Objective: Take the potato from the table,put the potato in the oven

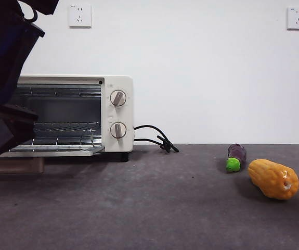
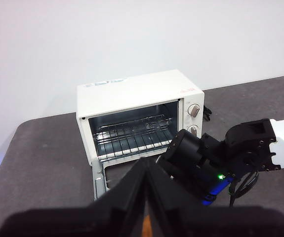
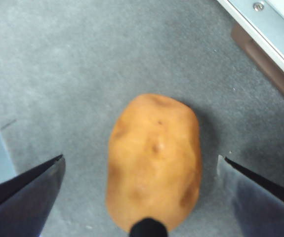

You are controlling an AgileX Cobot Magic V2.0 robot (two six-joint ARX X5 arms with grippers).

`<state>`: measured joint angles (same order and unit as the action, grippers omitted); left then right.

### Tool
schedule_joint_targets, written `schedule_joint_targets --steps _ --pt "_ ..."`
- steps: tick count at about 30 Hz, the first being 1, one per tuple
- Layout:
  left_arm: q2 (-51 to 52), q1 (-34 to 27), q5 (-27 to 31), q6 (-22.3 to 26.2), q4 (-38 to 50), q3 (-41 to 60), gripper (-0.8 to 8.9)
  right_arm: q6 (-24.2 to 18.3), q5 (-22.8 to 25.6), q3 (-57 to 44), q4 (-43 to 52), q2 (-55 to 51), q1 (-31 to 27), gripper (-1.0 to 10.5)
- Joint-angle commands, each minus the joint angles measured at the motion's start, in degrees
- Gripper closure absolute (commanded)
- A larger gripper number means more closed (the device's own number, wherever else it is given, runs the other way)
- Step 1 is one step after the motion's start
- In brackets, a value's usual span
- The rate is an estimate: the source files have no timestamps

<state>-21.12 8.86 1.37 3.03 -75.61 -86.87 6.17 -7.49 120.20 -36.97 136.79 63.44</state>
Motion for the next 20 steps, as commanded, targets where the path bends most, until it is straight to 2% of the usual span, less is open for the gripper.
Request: schedule_joint_targets --steps 1,20 --pt "0.4 0.2 0.2 0.6 0.2 0.2 8.19 -0.2 0.4 0.1 0.9 1.1 0.3 2.9" --pt "0.4 0.7 0.1 0.6 0.2 0.2 8.19 0.2 0.0 0.1 -0.3 4.5 0.2 2.9"
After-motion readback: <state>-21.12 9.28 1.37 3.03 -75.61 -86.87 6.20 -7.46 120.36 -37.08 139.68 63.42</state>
